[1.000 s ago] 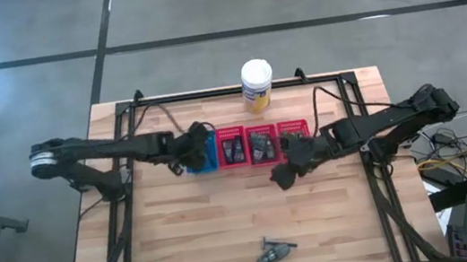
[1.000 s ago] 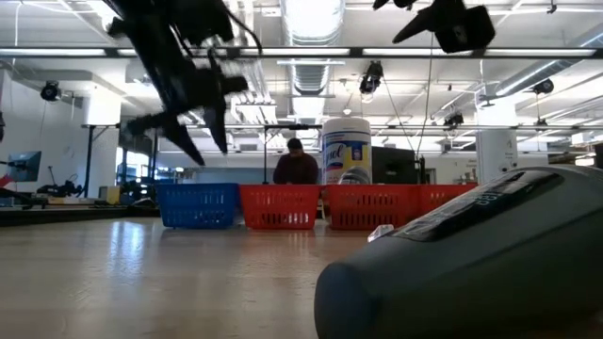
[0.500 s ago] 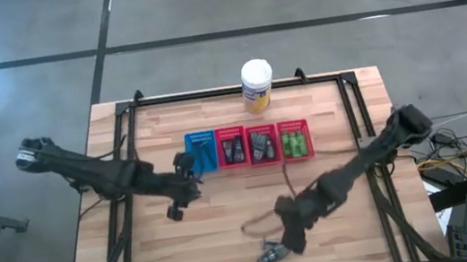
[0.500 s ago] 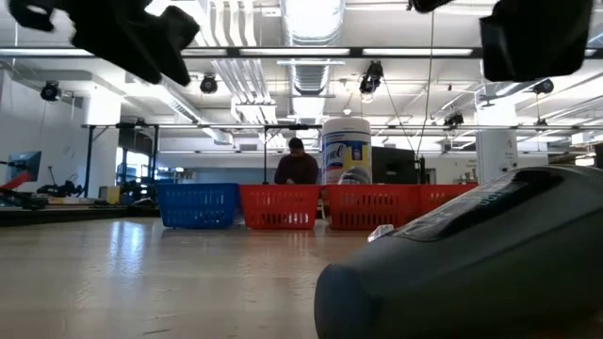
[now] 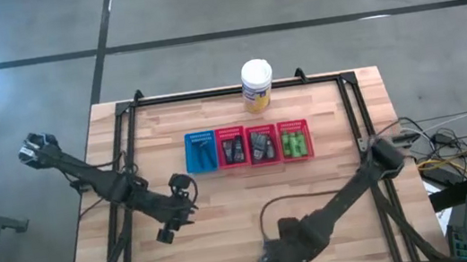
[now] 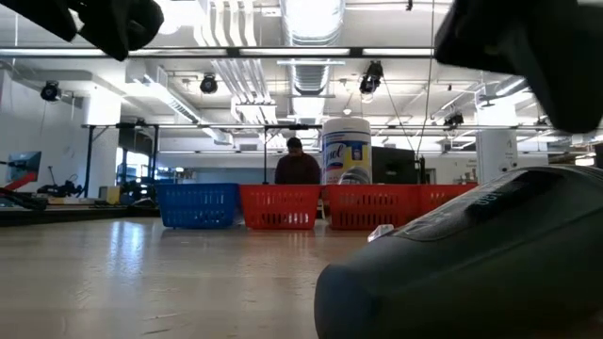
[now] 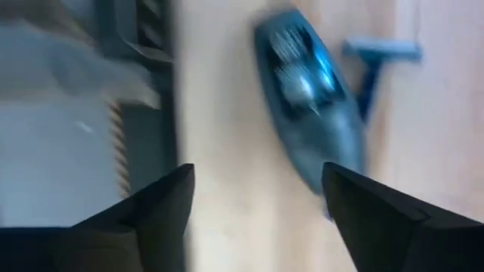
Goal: Pick & Place Travel size toiletries
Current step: Put the black deodorant into the middle red bin
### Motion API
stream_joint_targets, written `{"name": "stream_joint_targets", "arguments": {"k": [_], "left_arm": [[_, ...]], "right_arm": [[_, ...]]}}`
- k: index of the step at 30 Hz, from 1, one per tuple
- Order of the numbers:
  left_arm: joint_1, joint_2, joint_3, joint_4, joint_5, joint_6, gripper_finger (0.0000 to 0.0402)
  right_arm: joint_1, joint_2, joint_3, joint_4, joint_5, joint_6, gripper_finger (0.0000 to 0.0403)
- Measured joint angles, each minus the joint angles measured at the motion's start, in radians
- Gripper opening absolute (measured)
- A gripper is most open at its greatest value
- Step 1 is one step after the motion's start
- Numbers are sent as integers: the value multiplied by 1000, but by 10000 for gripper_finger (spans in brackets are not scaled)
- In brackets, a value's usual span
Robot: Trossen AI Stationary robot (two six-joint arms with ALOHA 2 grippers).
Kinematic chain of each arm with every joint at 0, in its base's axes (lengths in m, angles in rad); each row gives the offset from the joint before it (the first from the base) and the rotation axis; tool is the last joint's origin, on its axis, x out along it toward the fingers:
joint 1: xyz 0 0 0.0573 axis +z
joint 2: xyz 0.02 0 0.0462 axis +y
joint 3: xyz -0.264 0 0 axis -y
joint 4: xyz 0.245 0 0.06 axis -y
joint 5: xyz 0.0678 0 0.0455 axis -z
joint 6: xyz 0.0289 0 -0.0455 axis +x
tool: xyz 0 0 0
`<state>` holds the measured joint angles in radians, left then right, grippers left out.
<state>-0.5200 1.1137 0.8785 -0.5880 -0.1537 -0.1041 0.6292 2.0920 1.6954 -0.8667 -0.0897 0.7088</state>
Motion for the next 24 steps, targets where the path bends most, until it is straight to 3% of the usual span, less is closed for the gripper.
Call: {"name": "stream_joint_targets", "arguments": {"k": [5, 12, 24], "left_arm": [[-37, 0, 0, -6, 0, -51, 193], [-54, 0, 0, -14, 0, -89, 193], [-54, 0, 0, -19, -1, -105, 193]], "right_arm": [[2, 99, 159, -236, 90, -93, 333], [3, 167, 269, -223, 119, -256, 341], [3, 215, 269, -217, 112, -266, 324]]}}
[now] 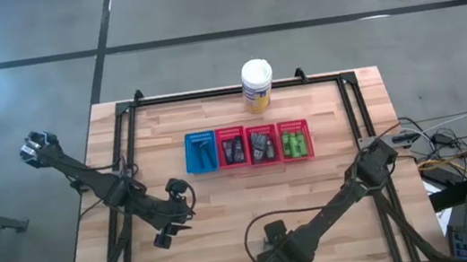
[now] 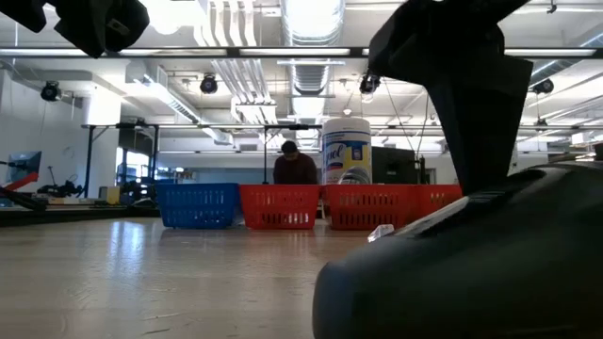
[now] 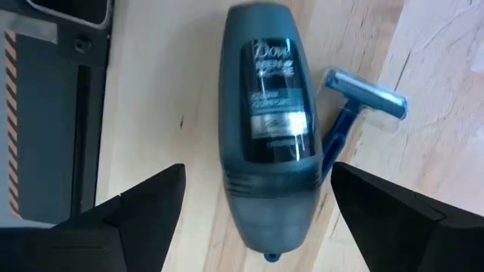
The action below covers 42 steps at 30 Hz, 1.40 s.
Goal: Pick & Place Travel size toiletries
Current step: Put the black deodorant into the middle red bin
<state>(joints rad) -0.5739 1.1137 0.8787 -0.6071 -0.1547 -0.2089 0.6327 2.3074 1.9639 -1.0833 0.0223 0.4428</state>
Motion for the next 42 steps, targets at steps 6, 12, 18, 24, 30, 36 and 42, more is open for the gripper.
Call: {"name": "stream_joint_targets", "arguments": {"k": [6, 12, 18, 24, 30, 36, 42], "left_arm": [[0, 0, 0, -1, -3, 5, 193], [0, 0, 0, -1, -3, 4, 193], [0, 0, 0, -1, -3, 4, 193], [0, 0, 0, 0, -3, 0, 193], [0, 0, 0, 1, -3, -9, 193], [0, 0, 0, 1, -3, -9, 193], [0, 0, 0, 0, -3, -9, 193]], "right_arm": [[0, 0, -20, 48, -52, 31, 306], [0, 0, -50, 71, -74, 56, 286], [0, 1, -62, 115, -76, 55, 264], [0, 1, -92, 157, -69, 57, 246], [1, 1, -136, 182, -71, 77, 225], [2, 1, -110, 154, -76, 84, 197], [5, -62, -77, 63, -87, 219, 197]]}}
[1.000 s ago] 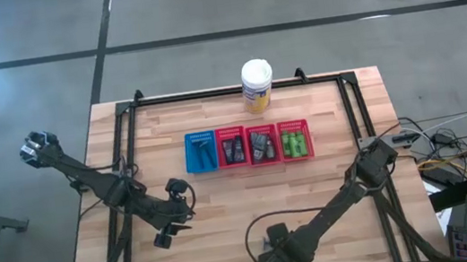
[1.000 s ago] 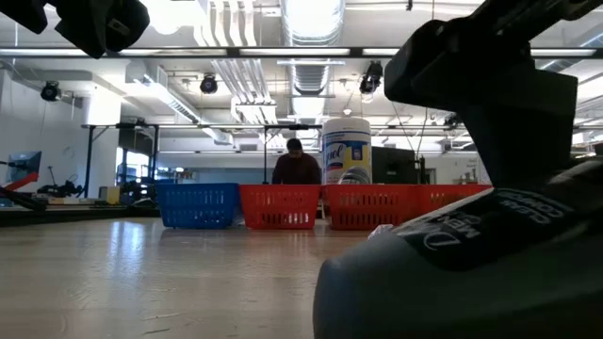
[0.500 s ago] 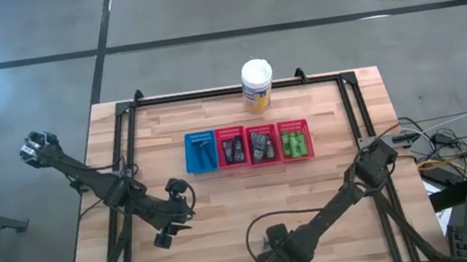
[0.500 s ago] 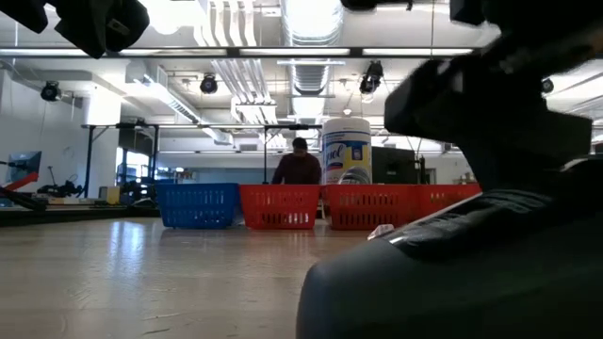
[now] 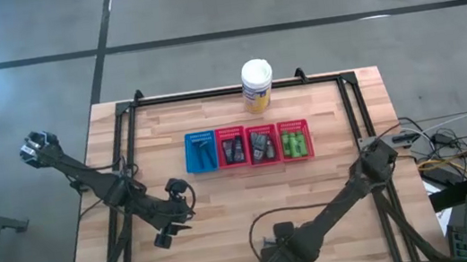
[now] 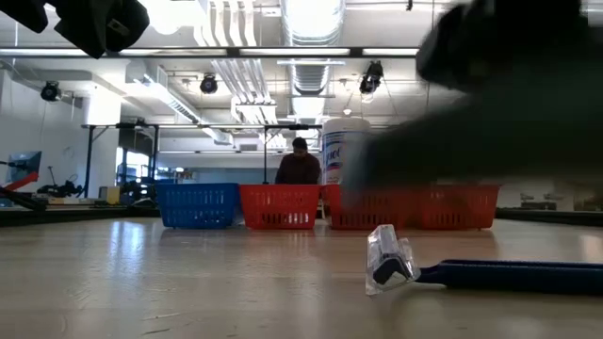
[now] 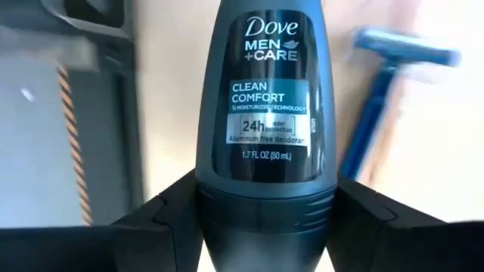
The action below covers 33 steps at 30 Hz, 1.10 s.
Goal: Pick & Place Travel size toiletries
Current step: Put the black deodorant into the middle red bin
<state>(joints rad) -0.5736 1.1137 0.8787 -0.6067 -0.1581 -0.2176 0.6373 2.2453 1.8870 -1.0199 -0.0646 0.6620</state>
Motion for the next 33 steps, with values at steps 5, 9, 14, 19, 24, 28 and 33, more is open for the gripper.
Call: {"name": "stream_joint_targets", "arguments": {"k": [5, 9, 14, 19, 24, 28, 33], "left_arm": [[0, 0, 0, 0, -1, 11, 193], [0, 0, 0, 1, -37, 24, 193], [0, 0, 0, 3, -101, 62, 193], [0, 0, 0, 3, -113, 67, 193], [0, 0, 0, 3, -113, 66, 193], [0, 0, 0, 4, -131, 65, 193], [0, 0, 0, 1, -139, 63, 193]], "right_arm": [[1, -146, -20, -91, 106, 226, 197], [-48, -270, -122, -212, 239, 584, 197], [-191, -472, -399, -140, 245, 950, 201], [-389, -643, -634, 96, 247, 981, 214], [-549, -699, -739, 260, 248, 899, 200], [-628, -682, -762, 269, 193, 842, 204], [-662, -659, -779, 319, 183, 818, 233]]}}
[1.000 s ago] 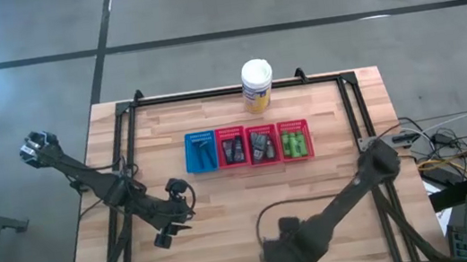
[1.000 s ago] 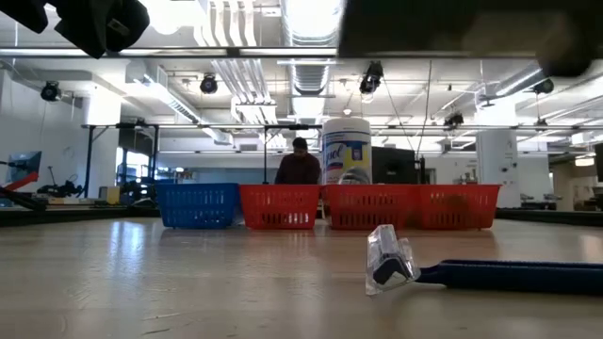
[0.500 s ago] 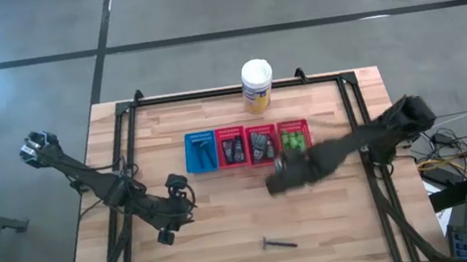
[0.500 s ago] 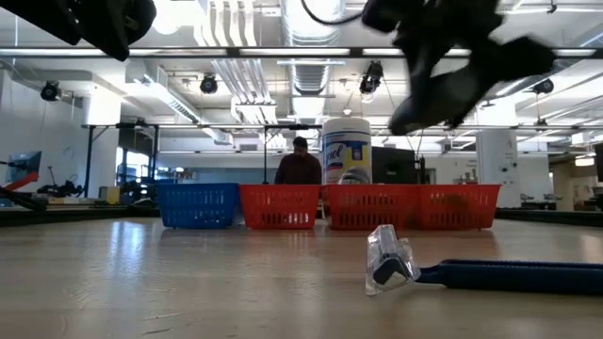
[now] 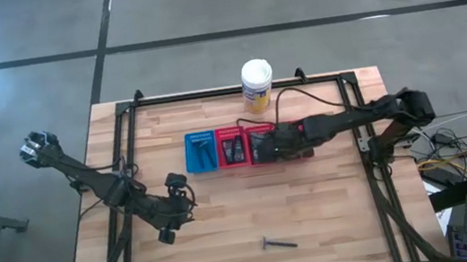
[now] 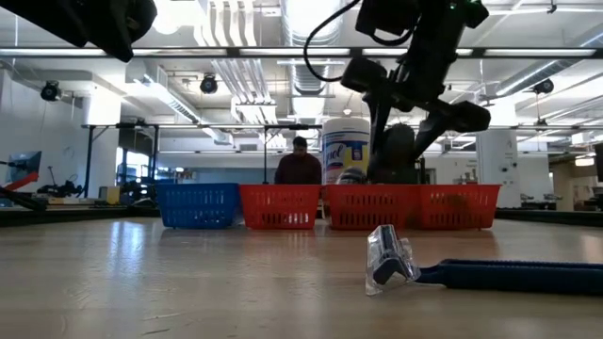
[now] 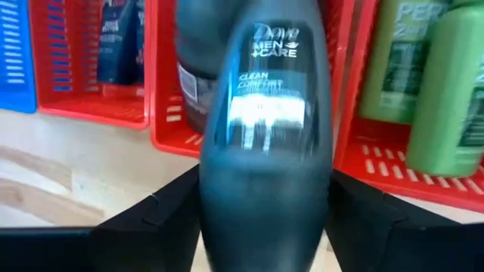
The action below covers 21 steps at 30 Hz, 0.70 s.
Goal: Pick & Place Travel size toiletries
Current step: Put the black deodorant into the middle red bin
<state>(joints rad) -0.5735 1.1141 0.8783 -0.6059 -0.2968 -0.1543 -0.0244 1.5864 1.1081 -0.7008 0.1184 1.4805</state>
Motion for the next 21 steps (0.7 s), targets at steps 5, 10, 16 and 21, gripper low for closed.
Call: {"name": "stream_joint_targets", "arguments": {"k": [5, 10, 16, 21], "left_arm": [[0, 0, 0, 0, -19, 3, 193], [0, 0, 0, 2, -21, 12, 193], [0, 0, 0, 3, -21, 12, 193], [0, 0, 0, 5, -20, -5, 193]], "right_arm": [[-15, 36, 9, 5, -5, -30, 233], [-12, 66, 51, 4, 0, -70, 221], [-37, 78, 60, -2, 77, -90, 234], [-34, 77, 69, -2, 172, -90, 246]]}}
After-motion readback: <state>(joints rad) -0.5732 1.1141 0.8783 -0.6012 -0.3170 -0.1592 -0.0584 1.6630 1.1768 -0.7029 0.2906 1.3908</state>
